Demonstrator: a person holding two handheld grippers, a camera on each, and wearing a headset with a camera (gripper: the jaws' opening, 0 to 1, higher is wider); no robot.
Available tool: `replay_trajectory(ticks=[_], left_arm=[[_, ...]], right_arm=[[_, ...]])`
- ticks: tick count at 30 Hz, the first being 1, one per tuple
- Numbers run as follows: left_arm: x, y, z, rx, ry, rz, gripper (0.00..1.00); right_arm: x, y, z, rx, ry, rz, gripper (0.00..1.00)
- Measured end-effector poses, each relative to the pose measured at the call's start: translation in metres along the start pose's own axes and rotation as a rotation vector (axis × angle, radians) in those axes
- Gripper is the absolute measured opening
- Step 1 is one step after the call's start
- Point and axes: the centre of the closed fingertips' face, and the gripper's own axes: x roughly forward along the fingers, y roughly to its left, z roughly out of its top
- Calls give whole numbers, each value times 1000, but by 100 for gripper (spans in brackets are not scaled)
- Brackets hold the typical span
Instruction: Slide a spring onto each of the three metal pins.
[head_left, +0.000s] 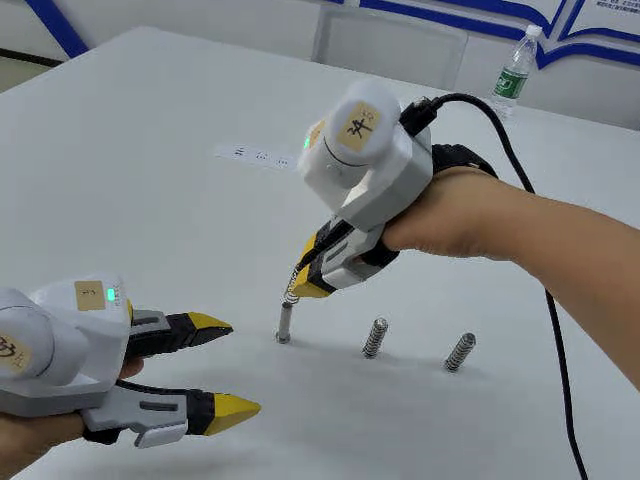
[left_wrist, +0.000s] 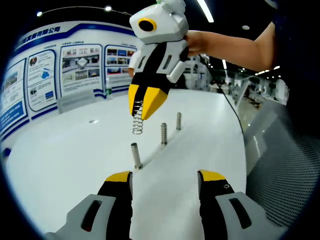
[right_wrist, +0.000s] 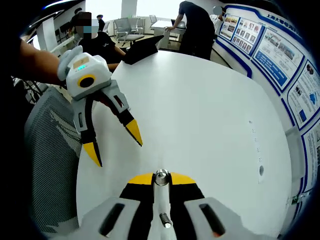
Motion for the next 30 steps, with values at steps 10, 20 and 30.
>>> replay_trajectory(ticks=[10, 20, 30], left_arm=[[1, 0, 0, -2, 0, -2, 55], [-1, 1, -2, -5, 4, 2, 55], [-2, 2, -4, -6, 9, 0, 55]], right_arm=[[13, -1, -6, 11, 34, 11, 12], [20, -3, -9, 23, 45, 21, 12], [30, -2, -14, 23, 74, 35, 12]])
